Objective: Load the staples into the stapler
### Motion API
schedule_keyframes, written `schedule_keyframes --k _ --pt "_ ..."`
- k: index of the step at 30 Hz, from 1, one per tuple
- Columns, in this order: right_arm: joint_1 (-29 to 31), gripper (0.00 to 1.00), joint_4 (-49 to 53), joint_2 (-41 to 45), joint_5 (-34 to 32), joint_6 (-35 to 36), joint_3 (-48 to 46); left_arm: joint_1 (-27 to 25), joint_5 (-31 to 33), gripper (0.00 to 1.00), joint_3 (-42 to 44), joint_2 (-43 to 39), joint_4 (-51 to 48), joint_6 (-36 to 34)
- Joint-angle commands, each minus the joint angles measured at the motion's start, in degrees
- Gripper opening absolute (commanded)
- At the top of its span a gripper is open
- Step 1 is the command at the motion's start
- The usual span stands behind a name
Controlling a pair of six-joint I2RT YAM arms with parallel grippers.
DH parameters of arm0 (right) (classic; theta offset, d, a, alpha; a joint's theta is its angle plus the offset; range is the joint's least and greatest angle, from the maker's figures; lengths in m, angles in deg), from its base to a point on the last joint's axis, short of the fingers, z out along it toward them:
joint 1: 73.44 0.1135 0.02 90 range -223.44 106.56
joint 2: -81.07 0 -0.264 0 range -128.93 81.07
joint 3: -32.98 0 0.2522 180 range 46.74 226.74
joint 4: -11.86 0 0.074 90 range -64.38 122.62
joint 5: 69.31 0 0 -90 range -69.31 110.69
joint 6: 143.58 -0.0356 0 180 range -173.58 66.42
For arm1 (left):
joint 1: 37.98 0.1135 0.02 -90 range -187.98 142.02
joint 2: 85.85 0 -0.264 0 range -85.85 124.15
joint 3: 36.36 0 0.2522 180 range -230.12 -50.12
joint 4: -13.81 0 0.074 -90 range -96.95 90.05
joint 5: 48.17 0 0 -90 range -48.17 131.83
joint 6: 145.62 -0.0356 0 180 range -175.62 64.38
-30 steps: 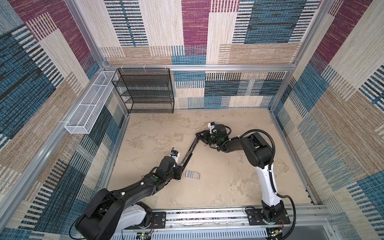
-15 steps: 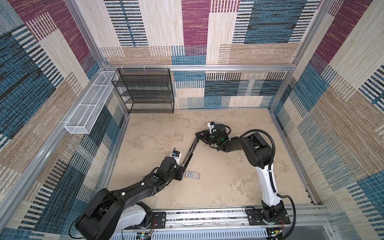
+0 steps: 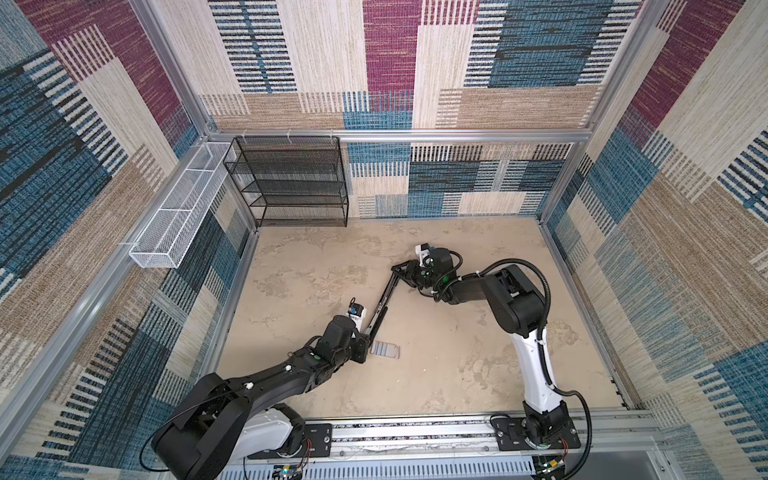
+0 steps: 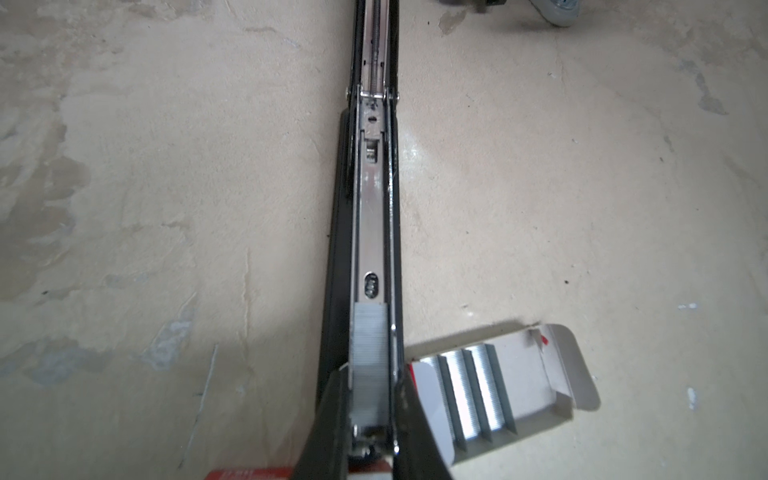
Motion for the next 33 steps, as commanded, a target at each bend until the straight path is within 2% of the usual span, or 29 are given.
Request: schedule_keyframes --k 1,13,20,33 --pt "0.1 0.34 -1.6 1.0 0.5 0.3 -0.2 -0.2 0.2 0.12 -0.1 -0.3 0.4 0.1" --pt "0.0 0.34 -2.2 4.2 0.7 4.7 -0.7 -1.0 2.4 0.11 -4.0 2.4 -0.6 -2.7" --pt "0.1 0.34 -2.1 6.5 0.9 7.8 -1.7 -0.9 2.6 0.11 -7.3 7.1 0.6 -4.0" --pt "1.8 0.36 1.4 12.2 0.0 18.7 -4.0 -0.7 2.1 0.12 -11.4 10.5 2.0 -6.1"
